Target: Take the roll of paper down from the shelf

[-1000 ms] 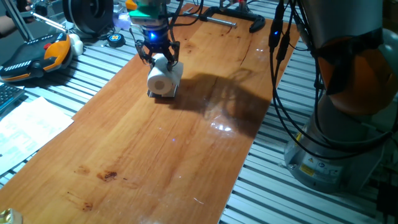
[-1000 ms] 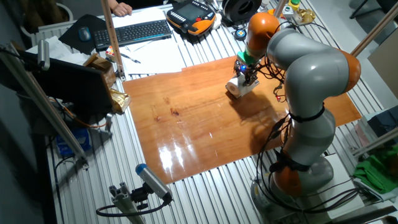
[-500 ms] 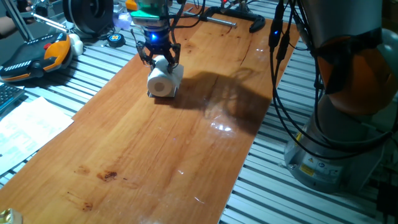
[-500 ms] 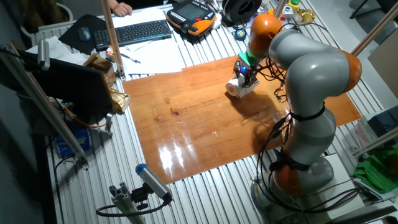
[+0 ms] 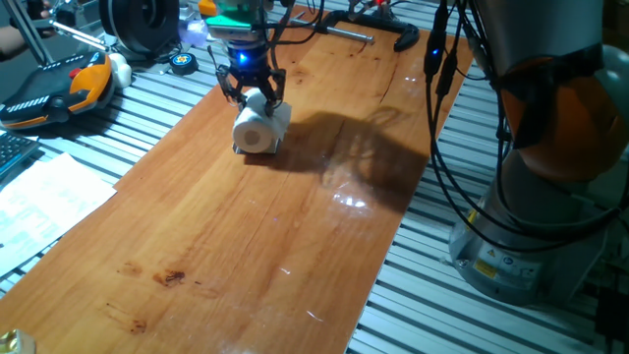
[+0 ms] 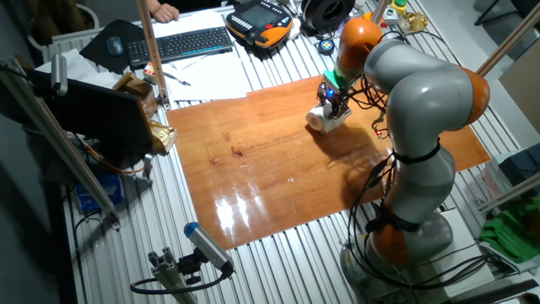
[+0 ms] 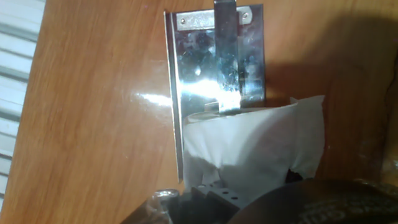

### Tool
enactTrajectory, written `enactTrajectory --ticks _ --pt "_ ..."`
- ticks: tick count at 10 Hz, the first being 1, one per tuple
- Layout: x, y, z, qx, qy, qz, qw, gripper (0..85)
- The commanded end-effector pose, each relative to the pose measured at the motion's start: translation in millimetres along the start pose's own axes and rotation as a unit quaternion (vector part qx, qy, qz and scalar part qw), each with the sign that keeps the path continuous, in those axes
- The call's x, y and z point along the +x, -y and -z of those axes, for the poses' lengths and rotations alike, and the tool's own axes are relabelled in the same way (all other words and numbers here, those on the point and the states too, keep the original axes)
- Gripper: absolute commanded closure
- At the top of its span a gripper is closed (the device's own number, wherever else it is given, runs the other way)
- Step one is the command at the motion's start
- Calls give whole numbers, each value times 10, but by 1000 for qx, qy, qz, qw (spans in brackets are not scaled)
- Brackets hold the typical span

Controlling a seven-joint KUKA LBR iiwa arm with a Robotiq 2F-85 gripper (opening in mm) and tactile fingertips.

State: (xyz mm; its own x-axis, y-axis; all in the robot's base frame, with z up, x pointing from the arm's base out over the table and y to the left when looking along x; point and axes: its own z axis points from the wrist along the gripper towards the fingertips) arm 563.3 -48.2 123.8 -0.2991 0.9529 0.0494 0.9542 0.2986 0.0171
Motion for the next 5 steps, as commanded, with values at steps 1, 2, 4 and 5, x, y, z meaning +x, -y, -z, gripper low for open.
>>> enactTrajectory --ticks 1,2,4,5 --pt "-7 -10 3 -2 1 1 1000 843" --pt "-7 -10 3 -2 5 6 1000 843" --pt "-7 -10 3 -3 7 14 1000 843" --pt "-7 -10 3 -6 18 16 1000 843"
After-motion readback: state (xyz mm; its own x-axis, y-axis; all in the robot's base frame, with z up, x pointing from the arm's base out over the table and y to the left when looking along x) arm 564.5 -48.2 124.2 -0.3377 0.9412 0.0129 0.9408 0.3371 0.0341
